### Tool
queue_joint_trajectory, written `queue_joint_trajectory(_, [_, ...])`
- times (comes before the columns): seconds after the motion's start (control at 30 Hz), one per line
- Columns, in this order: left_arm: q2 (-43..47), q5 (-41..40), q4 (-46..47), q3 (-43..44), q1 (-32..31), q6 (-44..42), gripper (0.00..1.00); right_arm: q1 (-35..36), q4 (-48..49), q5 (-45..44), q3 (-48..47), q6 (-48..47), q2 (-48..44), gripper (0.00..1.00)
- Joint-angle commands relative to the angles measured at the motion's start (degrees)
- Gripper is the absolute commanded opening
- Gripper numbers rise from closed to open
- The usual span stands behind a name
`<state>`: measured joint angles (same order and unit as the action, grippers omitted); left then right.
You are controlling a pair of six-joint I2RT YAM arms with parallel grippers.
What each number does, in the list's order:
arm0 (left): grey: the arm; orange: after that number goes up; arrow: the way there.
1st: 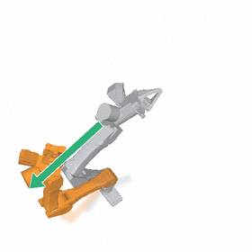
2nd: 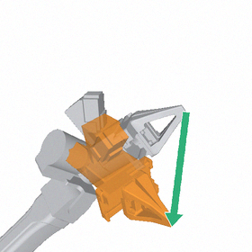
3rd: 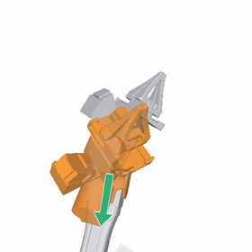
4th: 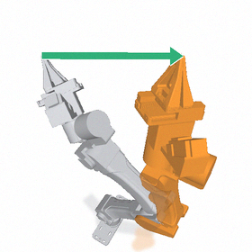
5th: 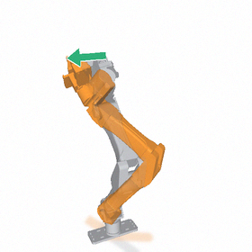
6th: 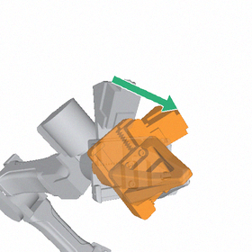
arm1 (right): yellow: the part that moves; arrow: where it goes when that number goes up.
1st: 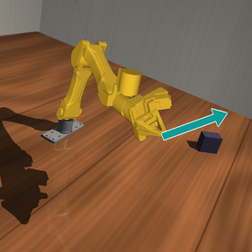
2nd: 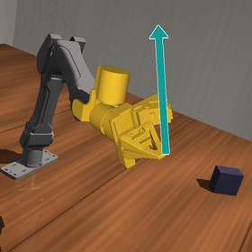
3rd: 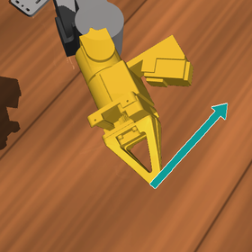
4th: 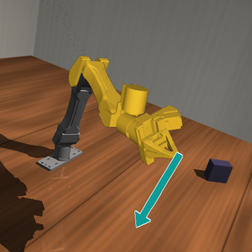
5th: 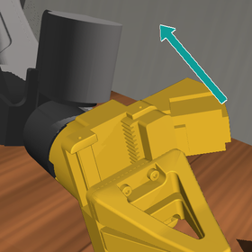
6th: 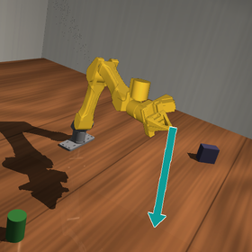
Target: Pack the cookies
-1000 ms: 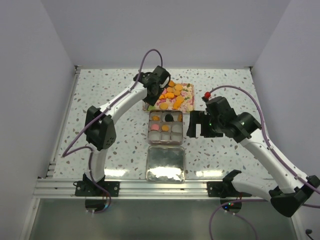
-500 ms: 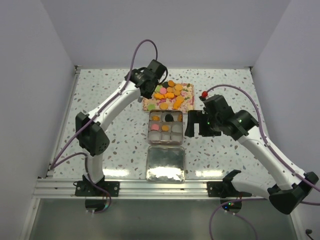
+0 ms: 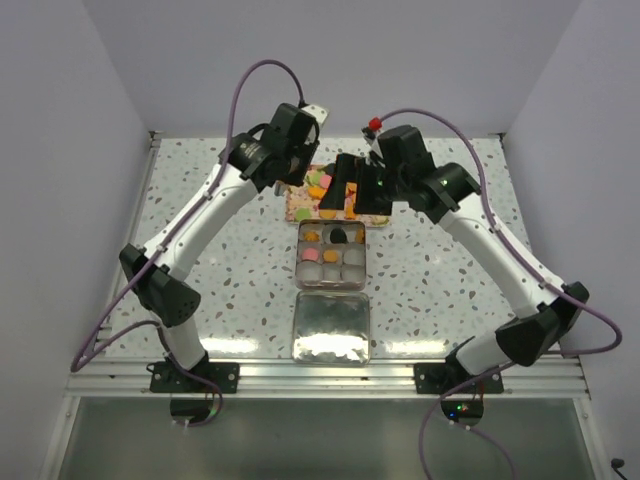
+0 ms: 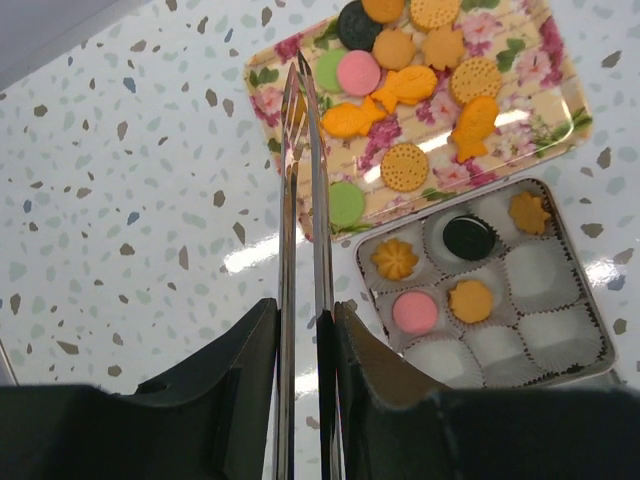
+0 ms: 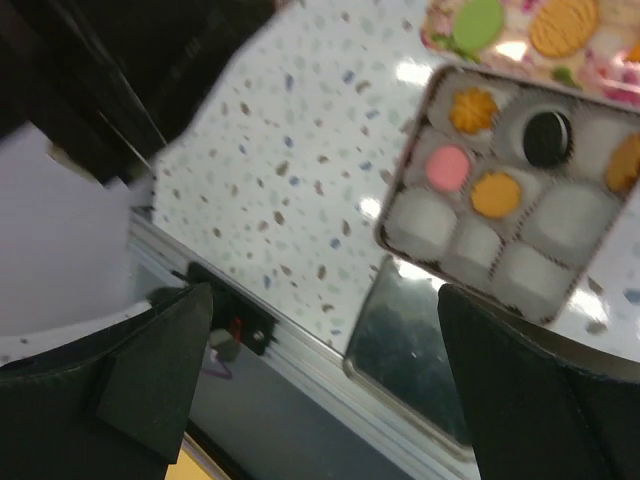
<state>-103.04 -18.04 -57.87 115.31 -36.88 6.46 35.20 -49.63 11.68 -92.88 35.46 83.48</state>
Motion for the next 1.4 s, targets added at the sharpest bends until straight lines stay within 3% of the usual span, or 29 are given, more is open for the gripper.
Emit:
queue_joint_trajectory(0.0, [6.2,3.3,5.8,-1.4,0.1,0.7,0.34,-1.5,5.9,4.6,-8.8,6.0,3.6,0.99])
queue_joint_trajectory(0.23, [9.5,2.7,7.9,-3.7,0.3,1.3,0.34,-7.1,21.8,9.8,-4.2,27.0,6.9,0.99])
queue_joint_trajectory(0.43, [12.2,3.7,10.3,-6.2,0.2,1.4,0.34,-7.3,28.8,14.0,-4.9,35.0,11.7,0.99])
queue_joint_trajectory(0.8, [14.4,4.0,12.3,-8.1,0.2,1.3,0.33,-7.0,33.4,16.0,-4.9,42.7,17.8,0.99])
queue_joint_trajectory(1.13, [15.8,6.4,15.0,-9.7,0.3,0.8,0.34,-4.9,36.4,16.4,-10.7,46.5,25.0,0.98])
queue_joint_trajectory(1.17, [15.9,6.4,15.0,-9.7,0.3,0.7,0.34,-4.8,37.2,16.5,-11.4,47.0,25.9,0.87])
queue_joint_trajectory(1.23, [15.9,6.6,14.9,-9.8,0.2,0.5,0.34,-4.8,39.2,16.9,-12.1,48.4,26.5,0.75])
queue_joint_trajectory(1.27, [15.9,6.7,15.0,-10.1,0.2,0.4,0.34,-4.8,40.0,17.0,-12.2,48.7,27.1,0.55])
queue_joint_trajectory(1.33, [16.1,6.9,15.2,-10.8,0.3,0.3,0.34,-4.8,41.0,17.5,-13.3,49.5,27.6,0.40])
queue_joint_trajectory(1.37, [16.2,6.9,15.3,-10.9,0.3,0.4,0.35,-4.8,41.1,17.8,-13.8,49.7,28.0,0.24])
